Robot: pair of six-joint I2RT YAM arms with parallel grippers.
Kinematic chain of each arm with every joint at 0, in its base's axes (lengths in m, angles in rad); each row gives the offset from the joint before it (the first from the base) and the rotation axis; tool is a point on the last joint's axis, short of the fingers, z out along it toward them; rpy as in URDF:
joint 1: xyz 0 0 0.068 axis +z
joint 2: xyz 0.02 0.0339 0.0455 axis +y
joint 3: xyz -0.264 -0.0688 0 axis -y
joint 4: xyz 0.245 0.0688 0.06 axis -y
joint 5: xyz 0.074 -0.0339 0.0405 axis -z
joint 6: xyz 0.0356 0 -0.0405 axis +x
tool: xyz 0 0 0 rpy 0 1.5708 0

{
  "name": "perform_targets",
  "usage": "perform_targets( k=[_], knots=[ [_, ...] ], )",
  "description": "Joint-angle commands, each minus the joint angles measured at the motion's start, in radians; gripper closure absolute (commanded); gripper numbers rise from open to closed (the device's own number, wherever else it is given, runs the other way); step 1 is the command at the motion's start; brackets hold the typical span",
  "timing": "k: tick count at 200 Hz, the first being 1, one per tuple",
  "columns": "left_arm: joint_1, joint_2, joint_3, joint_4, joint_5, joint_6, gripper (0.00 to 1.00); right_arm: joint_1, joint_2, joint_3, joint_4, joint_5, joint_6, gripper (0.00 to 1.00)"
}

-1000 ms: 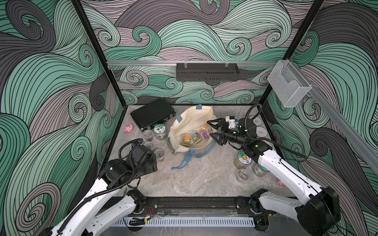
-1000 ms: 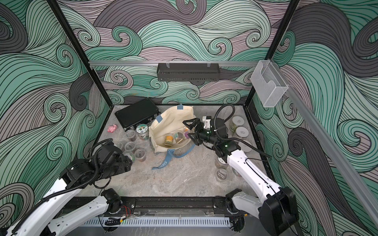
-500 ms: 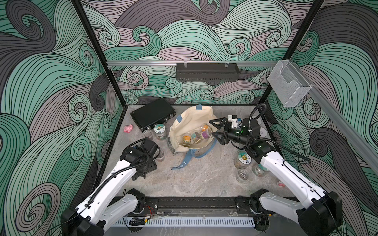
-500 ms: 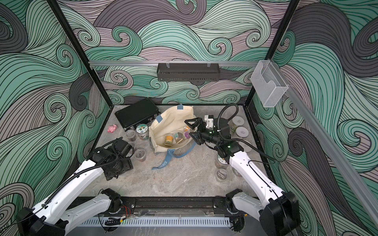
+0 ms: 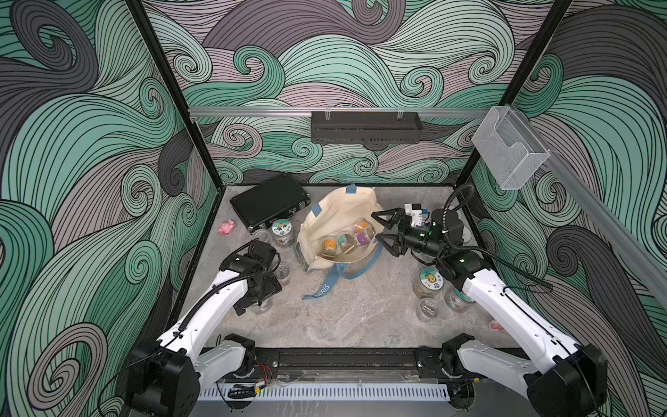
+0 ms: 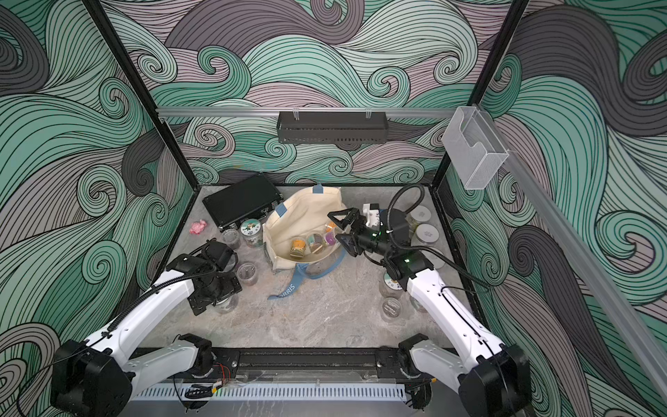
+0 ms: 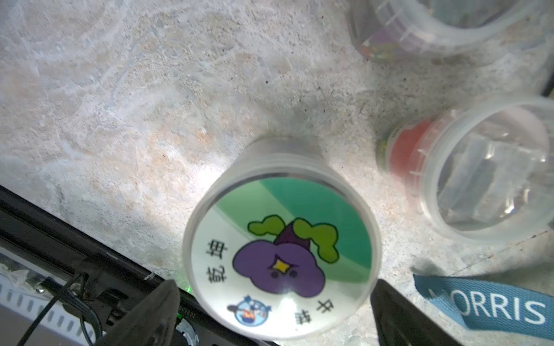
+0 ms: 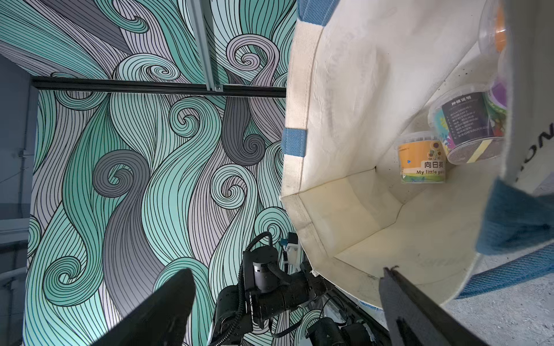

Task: Take out the seed jars from the canvas bag
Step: Place the seed jar at the center of the board, then pick up the canvas bag from the center of the board.

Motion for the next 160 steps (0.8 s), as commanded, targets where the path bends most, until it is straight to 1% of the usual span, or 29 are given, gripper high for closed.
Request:
perform_targets(
  k=[1, 34, 60, 73, 85, 94, 100, 111, 124, 143, 160],
  knots=[
    [0.012, -0.033, 0.057, -0.052, -0.025, 0.007, 0.01, -0.006, -0.011, -0.012, -0.002, -0.013, -0.014, 0.01],
    [0.006, -0.079, 0.203, -0.2, -0.035, 0.049, 0.01, -0.007, 0.0, -0.008, 0.009, -0.02, -0.019, 0.01],
    [-0.007, -0.139, 0.318, -0.219, -0.042, 0.147, 0.02, -0.006, 0.019, 0.02, -0.002, -0.031, -0.046, 0.01],
    [-0.019, -0.154, 0.385, -0.188, -0.019, 0.225, 0.01, -0.006, 0.029, 0.036, -0.009, -0.036, -0.063, 0.01],
    [-0.037, -0.159, 0.432, -0.103, 0.011, 0.308, 0.02, -0.006, 0.04, 0.053, -0.021, -0.037, -0.081, 0.01],
    [-0.046, -0.154, 0.454, -0.024, 0.012, 0.357, 0.01, -0.004, 0.05, 0.065, -0.029, -0.038, -0.092, 0.01],
    [-0.048, -0.144, 0.469, 0.027, 0.037, 0.401, 0.02, -0.004, 0.057, 0.072, -0.031, -0.04, -0.096, 0.01],
    [-0.048, -0.1, 0.512, 0.097, 0.077, 0.464, 0.02, -0.002, 0.068, 0.087, -0.035, -0.05, -0.104, 0.01],
    [-0.048, -0.007, 0.58, 0.15, 0.147, 0.54, 0.02, 0.0, 0.071, 0.107, -0.063, -0.056, -0.125, 0.01],
    [-0.049, 0.168, 0.717, 0.168, 0.256, 0.628, 0.01, 0.005, 0.059, 0.13, -0.125, -0.05, -0.173, 0.01],
    [-0.051, 0.307, 0.84, 0.162, 0.299, 0.689, 0.02, 0.005, 0.045, 0.142, -0.178, -0.046, -0.213, 0.01]
  ],
)
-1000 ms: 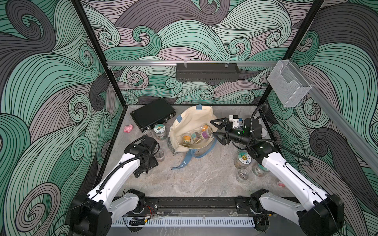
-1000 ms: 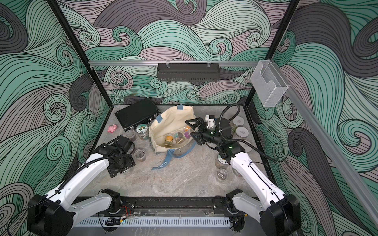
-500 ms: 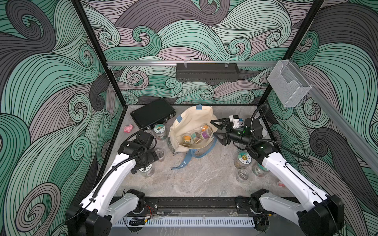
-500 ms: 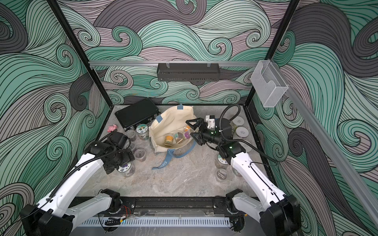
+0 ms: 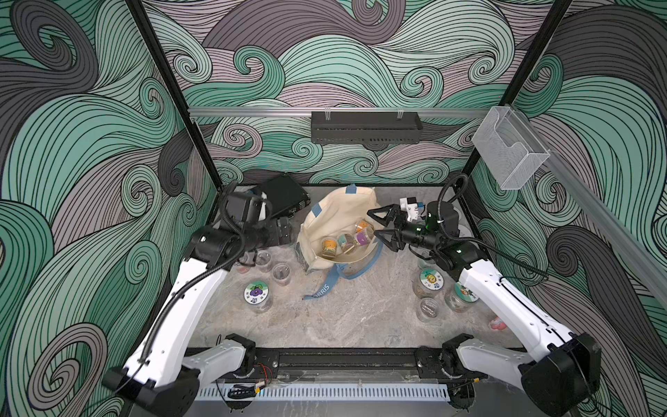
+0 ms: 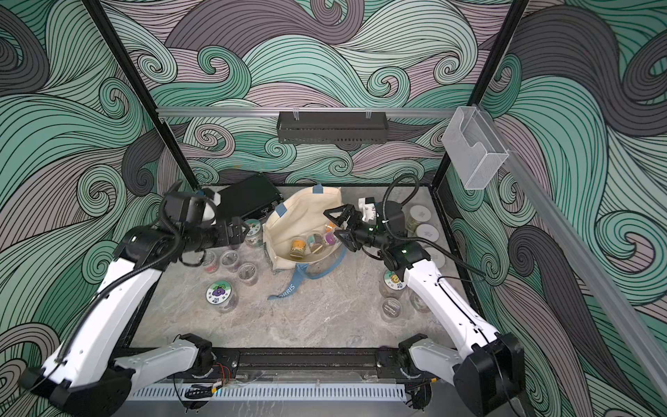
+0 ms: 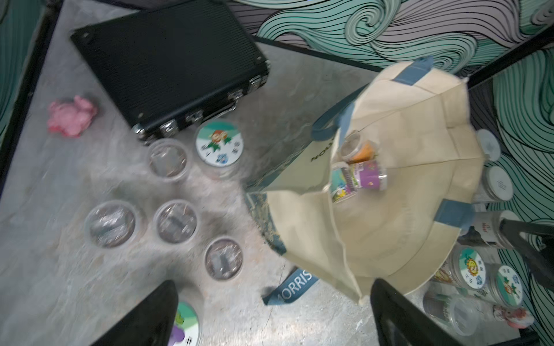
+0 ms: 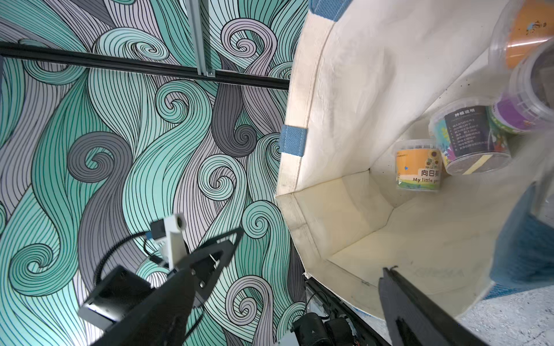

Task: Take out the seed jars from the canvas bag
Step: Pick up the canvas bag from the center of the board.

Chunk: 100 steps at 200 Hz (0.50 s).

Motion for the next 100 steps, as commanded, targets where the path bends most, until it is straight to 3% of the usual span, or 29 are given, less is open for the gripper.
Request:
perform_targets(
  k=[1, 27, 54, 76, 100],
  knots=[
    [-0.008, 0.174, 0.127, 0.066, 0.13, 0.166, 0.02, 0.006, -0.026, 0.037, -0.088, -0.013, -0.087, 0.01],
    [-0.004, 0.351, 0.257, 0.085, 0.191, 0.234, 0.02, 0.006, -0.038, 0.047, -0.145, -0.021, -0.14, 0.01],
    [-0.004, 0.502, 0.366, 0.076, 0.263, 0.268, 0.1, 0.006, -0.035, 0.057, -0.191, -0.037, -0.184, 0.01],
    [-0.005, 0.582, 0.41, 0.064, 0.304, 0.285, 0.28, 0.005, -0.027, 0.073, -0.244, -0.047, -0.22, 0.01],
    [-0.009, 0.636, 0.437, 0.022, 0.388, 0.295, 0.61, 0.006, -0.013, 0.096, -0.314, -0.052, -0.284, 0.01]
  ],
)
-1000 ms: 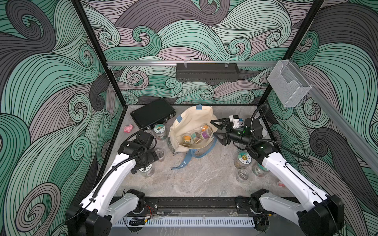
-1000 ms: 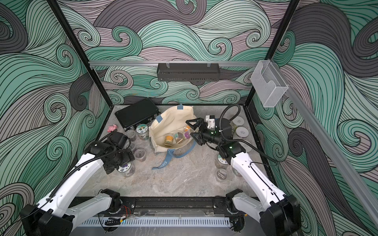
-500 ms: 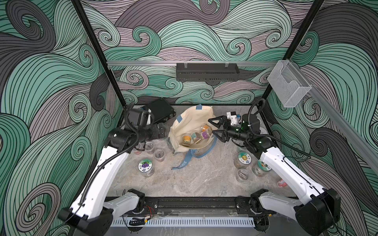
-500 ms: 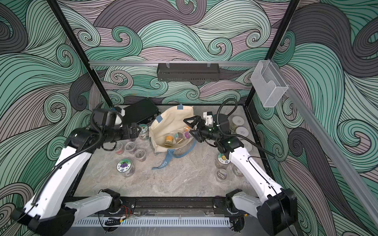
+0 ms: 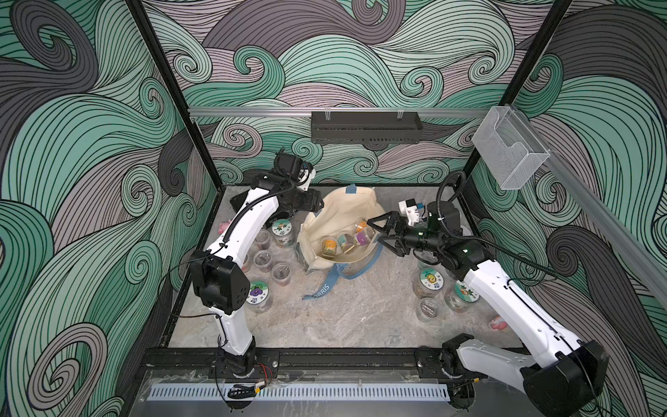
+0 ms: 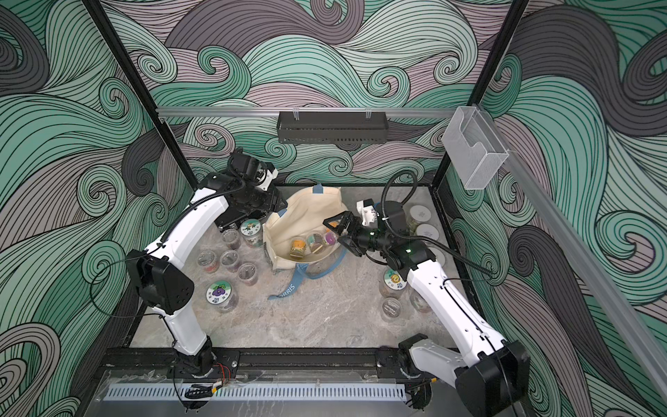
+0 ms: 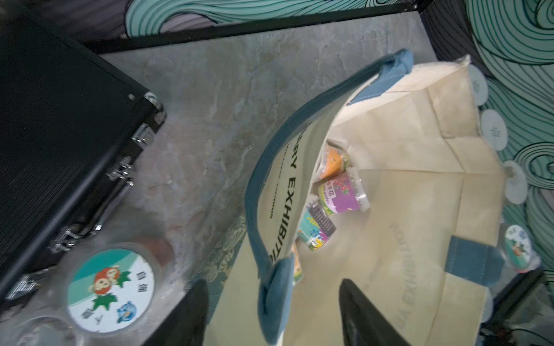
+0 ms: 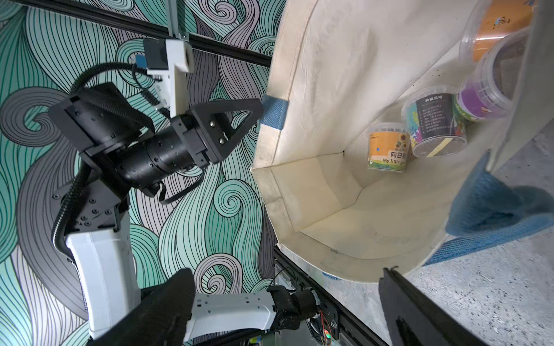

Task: Take out the seed jars from the canvas bag
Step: Pick up the canvas bag from the center of the board.

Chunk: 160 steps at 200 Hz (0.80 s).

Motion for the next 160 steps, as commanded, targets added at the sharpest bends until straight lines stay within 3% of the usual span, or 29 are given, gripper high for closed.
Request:
perform_targets(
  k=[1, 19, 37, 116, 160],
  knots=[
    [-0.008, 0.036, 0.057, -0.057, 0.117, 0.041, 0.63, 0.002, 0.009, 0.045, -0.091, -0.025, -0.095, 0.01],
    [-0.015, 0.033, 0.057, -0.075, 0.157, 0.043, 0.87, 0.002, 0.031, 0.06, -0.097, -0.051, -0.12, 0.01],
    [-0.039, -0.003, 0.03, -0.063, 0.156, 0.065, 1.0, 0.008, 0.042, 0.077, -0.109, -0.053, -0.144, 0.01],
    [-0.163, -0.309, -0.381, 0.278, 0.143, 0.103, 1.0, 0.13, 0.091, 0.146, -0.229, 0.135, -0.293, 0.05],
    [-0.18, -0.432, -0.577, 0.447, 0.159, 0.107, 1.0, 0.213, 0.129, 0.065, -0.179, 0.258, -0.31, 0.15]
  ],
)
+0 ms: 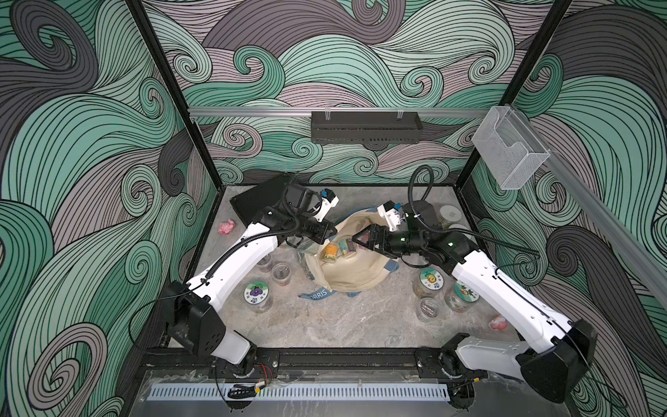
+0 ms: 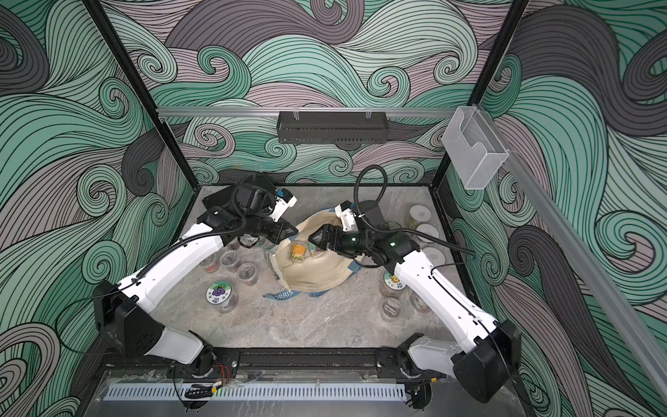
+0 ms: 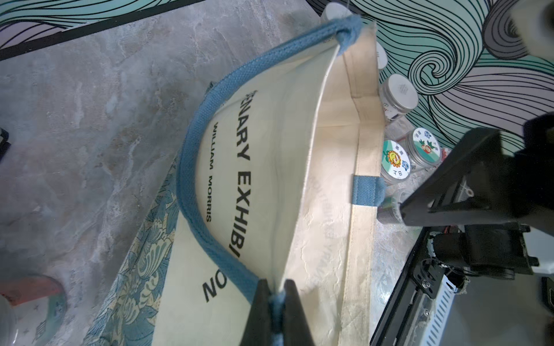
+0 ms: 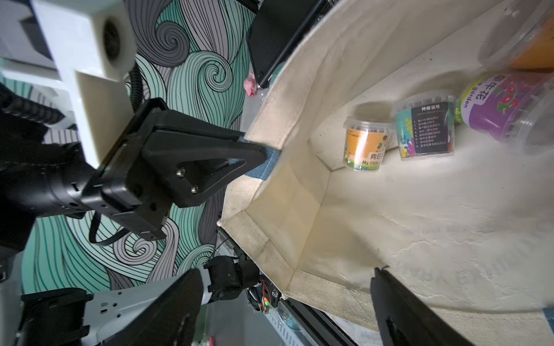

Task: Take out the seed jars from the canvas bag
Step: Pick up the canvas bag from the center of the board.

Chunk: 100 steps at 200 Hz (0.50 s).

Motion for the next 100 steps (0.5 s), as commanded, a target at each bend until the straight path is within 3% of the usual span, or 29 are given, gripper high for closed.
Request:
perform_targets(
  k=[1, 66, 100],
  knots=[
    [-0.005, -0.065, -0.046, 0.139, 0.038, 0.02, 1.0, 0.03, 0.018, -0.05, 0.014, 0.107, -0.037, 0.16],
    [-0.04, -0.075, -0.095, 0.165, 0.074, 0.023, 1.0, 0.149, 0.013, -0.308, 0.215, 0.363, -0.092, 0.2],
    [-0.045, -0.069, -0.091, 0.171, 0.083, 0.015, 1.0, 0.15, 0.103, -0.27, 0.256, 0.413, -0.161, 0.2]
  ],
)
